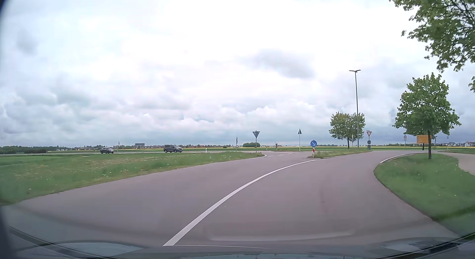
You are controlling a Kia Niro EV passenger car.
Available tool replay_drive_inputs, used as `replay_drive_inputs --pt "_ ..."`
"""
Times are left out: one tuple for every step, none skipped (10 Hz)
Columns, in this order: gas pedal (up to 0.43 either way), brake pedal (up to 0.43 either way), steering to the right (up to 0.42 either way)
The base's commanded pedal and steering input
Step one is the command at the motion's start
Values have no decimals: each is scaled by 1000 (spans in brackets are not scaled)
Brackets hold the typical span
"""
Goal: Follow the waypoints while adhering to traffic rules and regulations
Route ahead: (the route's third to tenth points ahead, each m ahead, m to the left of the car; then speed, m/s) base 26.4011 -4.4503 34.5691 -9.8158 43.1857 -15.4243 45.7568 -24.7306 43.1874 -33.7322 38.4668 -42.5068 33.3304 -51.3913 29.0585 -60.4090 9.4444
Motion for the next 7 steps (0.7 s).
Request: replay_drive_inputs --pt "79 12 105" --pt "79 12 107" --pt "79 12 110" --pt "79 12 110" --pt "79 12 110" --pt "79 12 109" --pt "79 12 105"
